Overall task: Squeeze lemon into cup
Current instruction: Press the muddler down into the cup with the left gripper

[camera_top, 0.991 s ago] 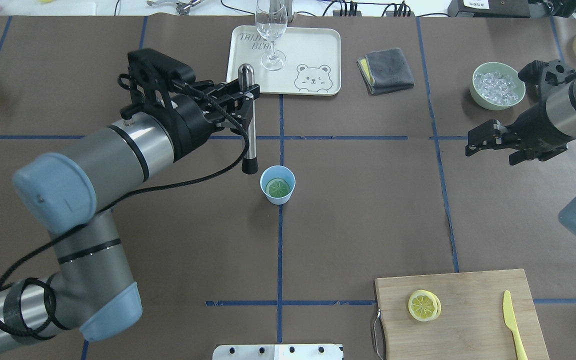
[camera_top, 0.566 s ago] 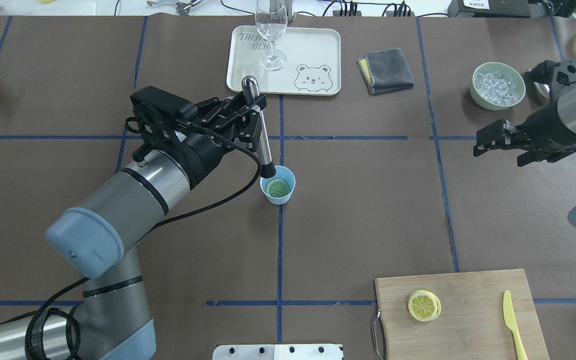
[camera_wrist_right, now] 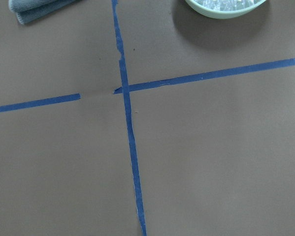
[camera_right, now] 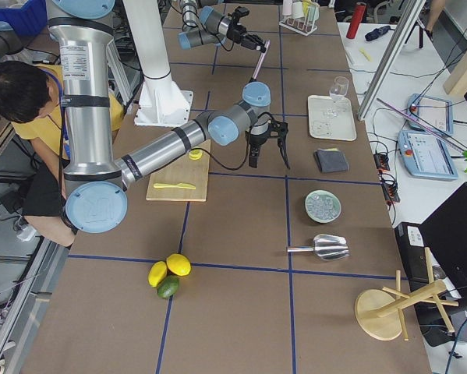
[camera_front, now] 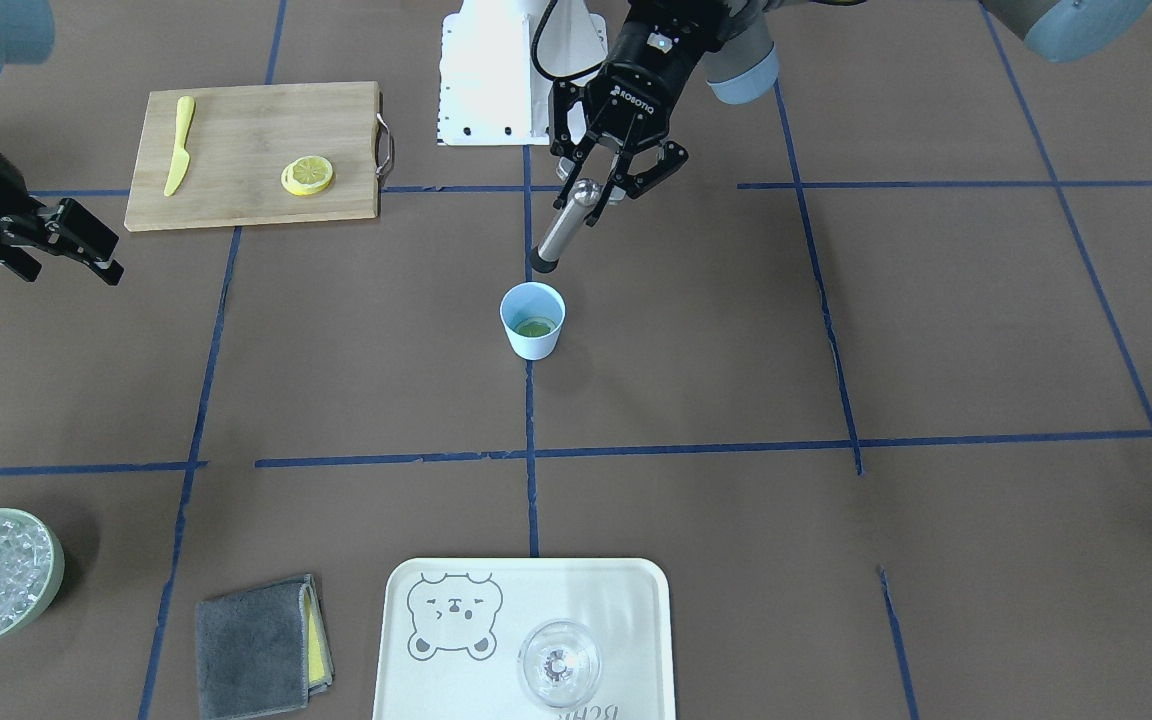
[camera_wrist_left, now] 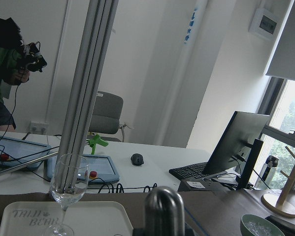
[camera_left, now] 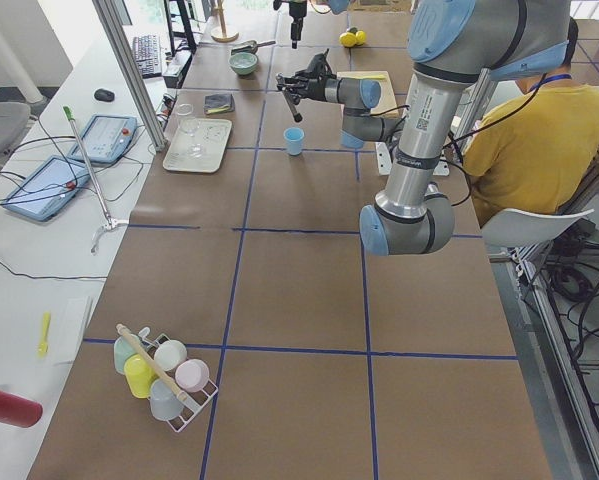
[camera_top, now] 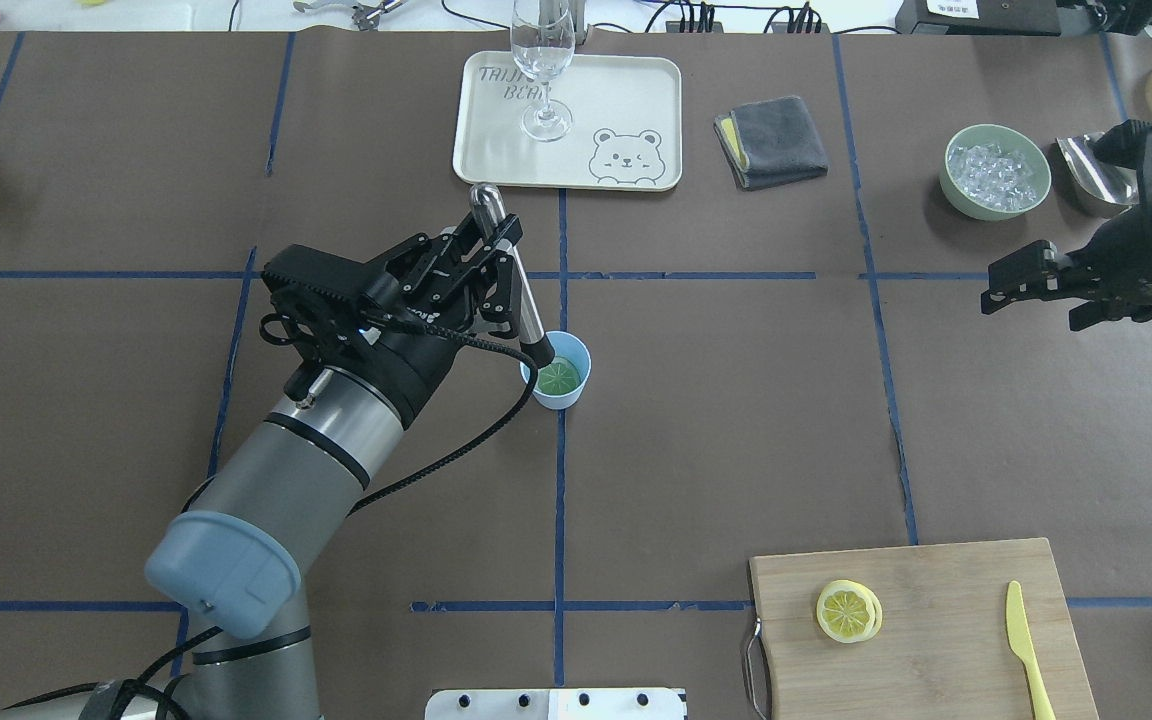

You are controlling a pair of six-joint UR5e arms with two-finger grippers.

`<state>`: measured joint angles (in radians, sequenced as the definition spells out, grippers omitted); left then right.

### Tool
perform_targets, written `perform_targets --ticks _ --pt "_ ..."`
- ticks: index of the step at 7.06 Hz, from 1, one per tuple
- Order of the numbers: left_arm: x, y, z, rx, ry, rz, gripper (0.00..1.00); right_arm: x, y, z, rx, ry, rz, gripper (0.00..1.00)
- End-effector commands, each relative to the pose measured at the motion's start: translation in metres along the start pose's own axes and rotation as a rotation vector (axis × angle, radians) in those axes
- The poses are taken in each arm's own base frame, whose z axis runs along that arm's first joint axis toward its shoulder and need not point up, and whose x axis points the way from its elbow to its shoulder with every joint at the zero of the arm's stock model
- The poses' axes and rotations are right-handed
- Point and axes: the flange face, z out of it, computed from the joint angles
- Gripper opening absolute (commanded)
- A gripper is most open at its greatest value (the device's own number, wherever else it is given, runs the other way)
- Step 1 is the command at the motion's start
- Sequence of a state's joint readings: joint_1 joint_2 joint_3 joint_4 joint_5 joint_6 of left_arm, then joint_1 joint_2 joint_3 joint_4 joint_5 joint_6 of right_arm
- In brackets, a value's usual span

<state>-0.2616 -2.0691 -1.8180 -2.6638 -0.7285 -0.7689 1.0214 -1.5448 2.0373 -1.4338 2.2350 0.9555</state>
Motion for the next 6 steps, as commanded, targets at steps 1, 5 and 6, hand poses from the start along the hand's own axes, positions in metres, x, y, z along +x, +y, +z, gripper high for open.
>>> perform_targets --ticks 1,5,6 --pt "0.001 0.019 -0.005 0.021 -0.055 0.011 0.00 0.003 -0.003 -0.005 0.011 -0.002 -0.001 1.00" --pt "0.024 0.041 0.019 0.009 -0.064 0.032 0.00 0.001 0.000 -0.011 0.017 -0.010 -0.004 1.00" --pt "0.022 0.047 0.022 0.003 -0.070 0.044 0.00 -0.001 0.002 -0.013 0.018 -0.014 -0.009 1.00"
